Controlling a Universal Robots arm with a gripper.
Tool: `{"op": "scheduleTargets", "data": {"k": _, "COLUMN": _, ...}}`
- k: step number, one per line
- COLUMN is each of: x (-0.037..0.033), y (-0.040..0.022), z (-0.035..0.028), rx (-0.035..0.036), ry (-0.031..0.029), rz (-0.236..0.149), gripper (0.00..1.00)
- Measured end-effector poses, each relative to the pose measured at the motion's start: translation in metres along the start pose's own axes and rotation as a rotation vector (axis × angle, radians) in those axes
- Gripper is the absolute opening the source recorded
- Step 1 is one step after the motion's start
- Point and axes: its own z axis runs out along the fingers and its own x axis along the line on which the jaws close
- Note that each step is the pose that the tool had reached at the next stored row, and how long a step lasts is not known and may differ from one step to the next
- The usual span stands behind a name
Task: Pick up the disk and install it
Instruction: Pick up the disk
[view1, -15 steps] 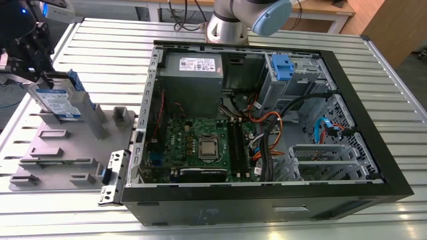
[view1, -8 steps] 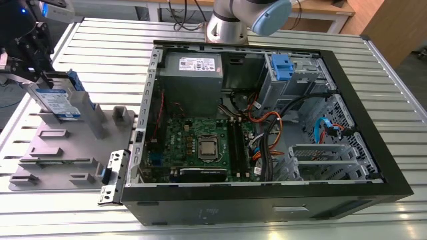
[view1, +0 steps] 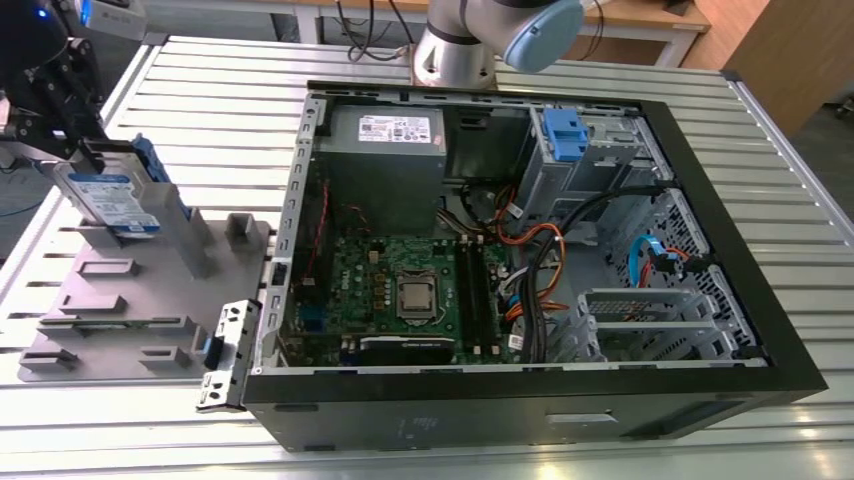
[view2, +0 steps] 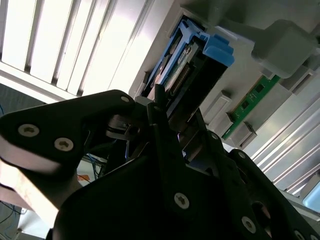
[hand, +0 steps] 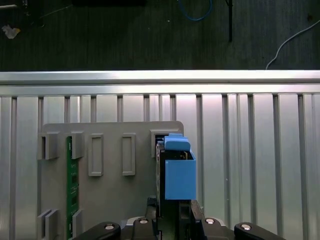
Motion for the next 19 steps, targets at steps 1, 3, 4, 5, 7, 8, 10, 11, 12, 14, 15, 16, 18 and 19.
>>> {"op": "scheduleTargets", "data": {"k": 1, "x": 0.0, "y": 0.0, "z": 0.0, "rx": 0.0001, "ry": 0.0, "rz": 0.0, "gripper": 0.35}}
{"op": "scheduleTargets", "data": {"k": 3, "x": 0.0, "y": 0.0, "z": -0.0007, "rx": -0.0003, "ry": 0.0002, "rz": 0.0, "gripper": 0.35}}
{"op": "scheduleTargets", "data": {"k": 4, "x": 0.0, "y": 0.0, "z": -0.0007, "rx": -0.0002, "ry": 0.0001, "rz": 0.0, "gripper": 0.35}}
{"op": "scheduleTargets", "data": {"k": 5, "x": 0.0, "y": 0.0, "z": -0.0008, "rx": -0.0002, "ry": 0.0002, "rz": 0.0, "gripper": 0.35}}
{"op": "scheduleTargets", "data": {"k": 7, "x": 0.0, "y": 0.0, "z": -0.0009, "rx": -0.0002, "ry": 0.0002, "rz": 0.0, "gripper": 0.35}}
{"op": "scheduleTargets", "data": {"k": 8, "x": 0.0, "y": 0.0, "z": -0.0009, "rx": -0.0002, "ry": 0.0001, "rz": 0.0, "gripper": 0.35}}
{"op": "scheduleTargets", "data": {"k": 10, "x": 0.0, "y": 0.0, "z": -0.0011, "rx": -0.0003, "ry": 0.0001, "rz": 0.0, "gripper": 0.35}}
{"op": "scheduleTargets", "data": {"k": 11, "x": 0.0, "y": 0.0, "z": -0.0012, "rx": -0.0003, "ry": 0.0002, "rz": 0.0, "gripper": 0.35}}
{"op": "scheduleTargets", "data": {"k": 12, "x": 0.0, "y": 0.0001, "z": -0.0012, "rx": -0.0003, "ry": 0.0002, "rz": 0.0, "gripper": 0.35}}
{"op": "scheduleTargets", "data": {"k": 14, "x": -0.0001, "y": 0.0001, "z": -0.0023, "rx": -0.0008, "ry": 0.0005, "rz": 0.0, "gripper": 0.35}}
{"op": "scheduleTargets", "data": {"k": 15, "x": -0.0001, "y": 0.0001, "z": -0.0035, "rx": -0.0006, "ry": 0.0004, "rz": 0.0, "gripper": 0.35}}
{"op": "scheduleTargets", "data": {"k": 16, "x": -0.0001, "y": 0.0001, "z": -0.0048, "rx": -0.0003, "ry": 0.0002, "rz": 0.0, "gripper": 0.35}}
{"op": "scheduleTargets", "data": {"k": 18, "x": -0.0003, "y": 0.0002, "z": -0.0089, "rx": -0.0003, "ry": 0.0002, "rz": 0.0, "gripper": 0.35}}
{"op": "scheduleTargets", "data": {"k": 19, "x": -0.0003, "y": 0.0003, "z": -0.0111, "rx": -0.0003, "ry": 0.0002, "rz": 0.0, "gripper": 0.35}}
